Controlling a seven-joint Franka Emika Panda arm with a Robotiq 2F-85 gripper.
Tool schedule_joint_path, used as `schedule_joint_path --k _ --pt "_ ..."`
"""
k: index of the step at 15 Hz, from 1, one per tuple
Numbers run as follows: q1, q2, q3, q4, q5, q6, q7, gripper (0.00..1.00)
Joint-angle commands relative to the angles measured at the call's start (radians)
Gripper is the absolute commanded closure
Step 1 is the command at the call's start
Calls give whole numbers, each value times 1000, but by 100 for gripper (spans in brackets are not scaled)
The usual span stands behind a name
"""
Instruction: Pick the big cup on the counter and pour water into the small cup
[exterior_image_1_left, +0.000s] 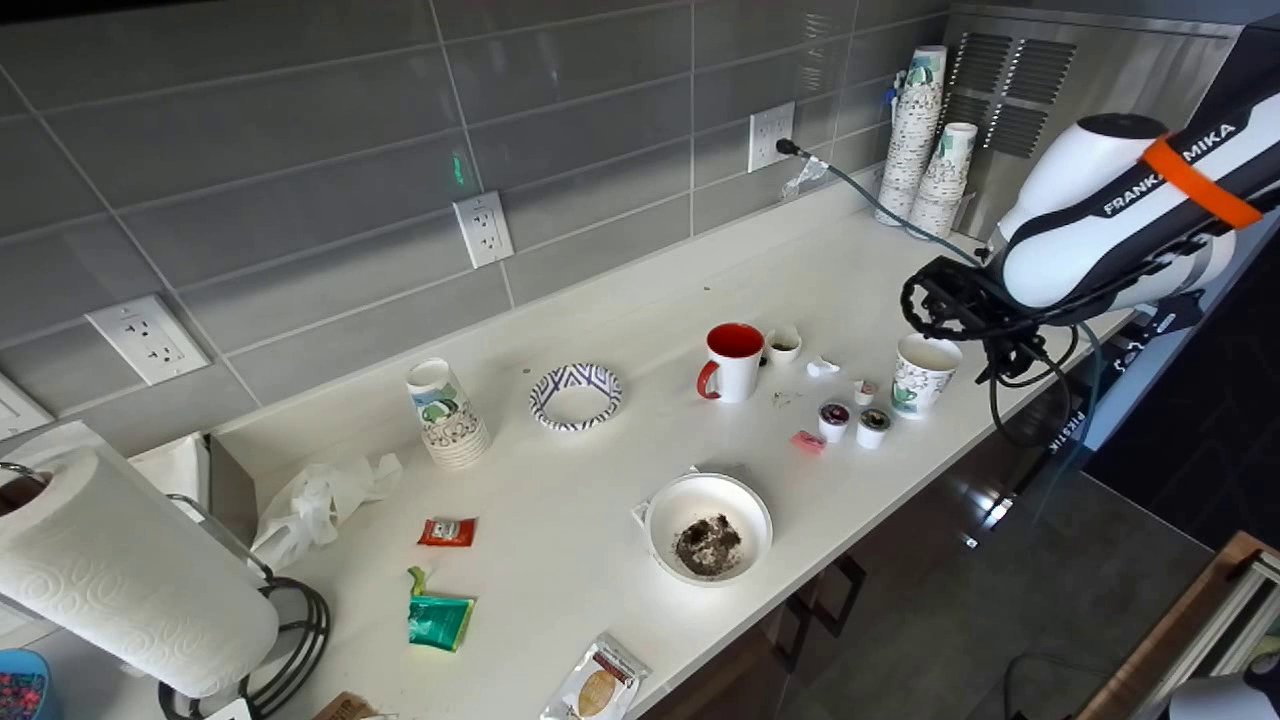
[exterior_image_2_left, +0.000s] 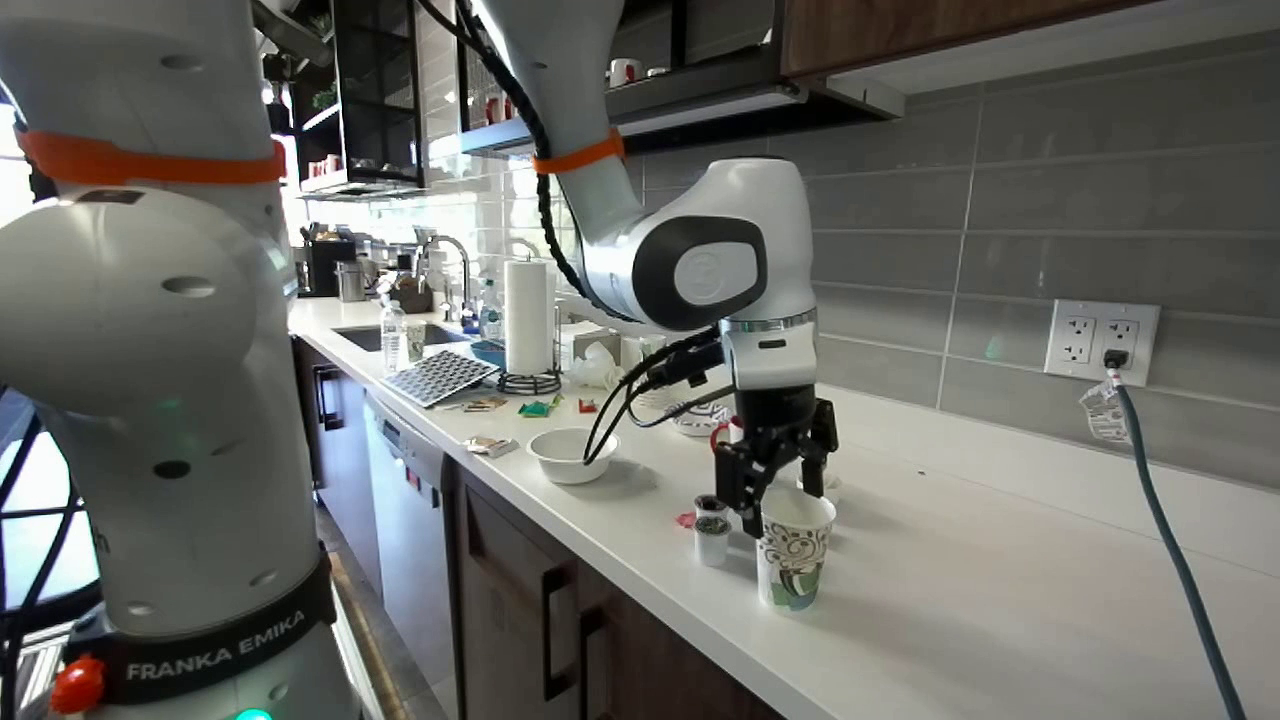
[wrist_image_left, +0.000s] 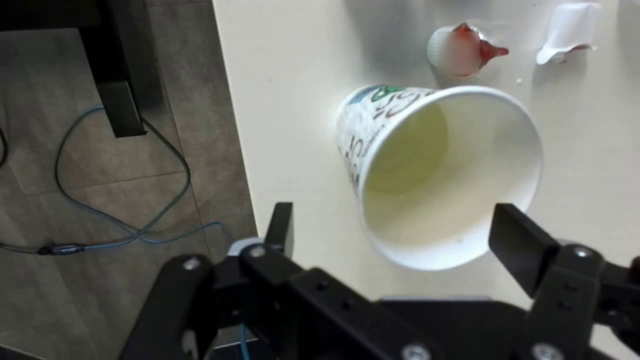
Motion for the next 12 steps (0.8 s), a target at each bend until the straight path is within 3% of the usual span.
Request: schedule_joint_path --k 1,6,12 --pt "-25 -67 24 -2 -89 -71 71 0" --pt "-28 -140 73 13 -105 -175 69 0" --pt "-4 -217 128 67 -108 -447 -41 0"
